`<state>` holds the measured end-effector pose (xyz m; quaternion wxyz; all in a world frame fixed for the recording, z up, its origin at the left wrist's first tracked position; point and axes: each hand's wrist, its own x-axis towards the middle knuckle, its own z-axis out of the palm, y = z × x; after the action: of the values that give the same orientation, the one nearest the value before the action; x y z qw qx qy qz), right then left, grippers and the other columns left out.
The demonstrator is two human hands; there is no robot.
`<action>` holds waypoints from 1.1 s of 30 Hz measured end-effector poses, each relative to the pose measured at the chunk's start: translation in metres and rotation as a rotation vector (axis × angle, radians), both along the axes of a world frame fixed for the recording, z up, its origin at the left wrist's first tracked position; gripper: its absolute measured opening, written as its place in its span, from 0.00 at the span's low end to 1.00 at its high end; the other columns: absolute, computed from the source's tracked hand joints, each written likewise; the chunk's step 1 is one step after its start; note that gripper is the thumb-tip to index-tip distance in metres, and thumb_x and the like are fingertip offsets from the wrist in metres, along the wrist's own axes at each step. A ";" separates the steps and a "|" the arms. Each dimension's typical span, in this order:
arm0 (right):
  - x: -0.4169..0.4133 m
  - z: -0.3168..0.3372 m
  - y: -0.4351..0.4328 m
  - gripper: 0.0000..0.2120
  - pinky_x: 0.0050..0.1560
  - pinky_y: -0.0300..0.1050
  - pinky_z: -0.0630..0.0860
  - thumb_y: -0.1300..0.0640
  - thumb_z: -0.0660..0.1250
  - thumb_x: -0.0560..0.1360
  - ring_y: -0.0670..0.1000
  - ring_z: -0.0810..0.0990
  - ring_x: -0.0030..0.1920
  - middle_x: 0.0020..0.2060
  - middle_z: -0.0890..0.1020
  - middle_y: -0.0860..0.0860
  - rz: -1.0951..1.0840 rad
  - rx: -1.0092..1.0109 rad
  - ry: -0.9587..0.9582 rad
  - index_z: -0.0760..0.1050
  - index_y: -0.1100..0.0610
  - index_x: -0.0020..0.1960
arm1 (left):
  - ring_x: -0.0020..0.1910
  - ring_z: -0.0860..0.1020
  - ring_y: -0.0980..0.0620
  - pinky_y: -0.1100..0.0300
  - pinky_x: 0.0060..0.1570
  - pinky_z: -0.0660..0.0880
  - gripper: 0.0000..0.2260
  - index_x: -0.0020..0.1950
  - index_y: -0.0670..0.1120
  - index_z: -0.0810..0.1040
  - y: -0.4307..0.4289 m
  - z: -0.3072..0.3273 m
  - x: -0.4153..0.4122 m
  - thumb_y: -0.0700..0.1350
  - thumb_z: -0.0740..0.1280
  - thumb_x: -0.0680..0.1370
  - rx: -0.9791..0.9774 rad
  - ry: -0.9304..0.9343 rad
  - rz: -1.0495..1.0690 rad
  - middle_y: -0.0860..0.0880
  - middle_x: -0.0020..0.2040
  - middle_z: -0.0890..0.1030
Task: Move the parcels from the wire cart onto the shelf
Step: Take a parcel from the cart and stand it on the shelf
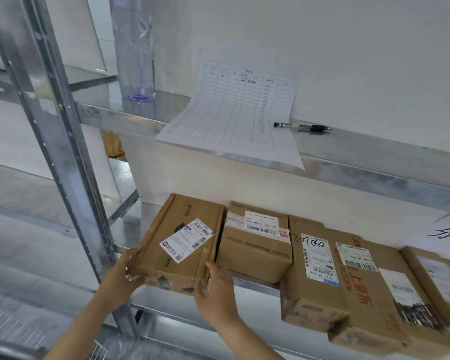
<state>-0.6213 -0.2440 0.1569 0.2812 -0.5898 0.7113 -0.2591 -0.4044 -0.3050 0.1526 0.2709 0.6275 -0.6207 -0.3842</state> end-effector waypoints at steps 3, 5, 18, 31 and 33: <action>0.001 0.011 -0.003 0.26 0.67 0.45 0.64 0.50 0.64 0.74 0.53 0.64 0.65 0.61 0.68 0.51 -0.032 -0.059 0.114 0.65 0.49 0.71 | 0.46 0.79 0.47 0.53 0.48 0.76 0.28 0.67 0.51 0.65 -0.006 0.002 0.009 0.37 0.72 0.72 0.034 -0.074 -0.029 0.47 0.54 0.78; 0.001 0.018 -0.005 0.26 0.66 0.46 0.65 0.51 0.64 0.72 0.52 0.64 0.62 0.58 0.68 0.50 -0.024 -0.085 0.132 0.66 0.49 0.69 | 0.47 0.78 0.47 0.53 0.47 0.76 0.25 0.68 0.51 0.65 -0.004 0.008 0.008 0.36 0.67 0.75 0.016 -0.110 -0.035 0.45 0.56 0.78; 0.014 0.034 0.001 0.32 0.69 0.55 0.61 0.50 0.68 0.71 0.58 0.61 0.69 0.70 0.62 0.56 0.194 -0.151 0.163 0.62 0.52 0.72 | 0.72 0.57 0.38 0.35 0.65 0.63 0.44 0.76 0.55 0.49 0.070 0.007 0.039 0.67 0.67 0.68 0.042 -0.625 0.254 0.44 0.75 0.54; 0.164 -0.005 0.055 0.29 0.60 0.55 0.67 0.50 0.71 0.70 0.59 0.66 0.65 0.66 0.68 0.55 0.737 -0.230 0.176 0.68 0.56 0.68 | 0.73 0.54 0.40 0.38 0.66 0.59 0.45 0.77 0.56 0.47 0.275 -0.007 0.149 0.66 0.68 0.68 0.231 -0.797 0.796 0.44 0.76 0.52; 0.186 -0.013 0.066 0.30 0.61 0.54 0.67 0.50 0.71 0.69 0.60 0.68 0.65 0.66 0.68 0.56 0.833 -0.223 0.189 0.68 0.57 0.68 | 0.73 0.54 0.40 0.38 0.66 0.59 0.44 0.77 0.56 0.47 0.299 -0.014 0.163 0.63 0.69 0.69 0.288 -0.786 0.858 0.44 0.76 0.52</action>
<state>-0.4353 -0.1779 0.1435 0.2301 -0.8741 0.4031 -0.1435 -0.2413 -0.0057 0.1385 0.0643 0.9476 -0.3072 -0.0600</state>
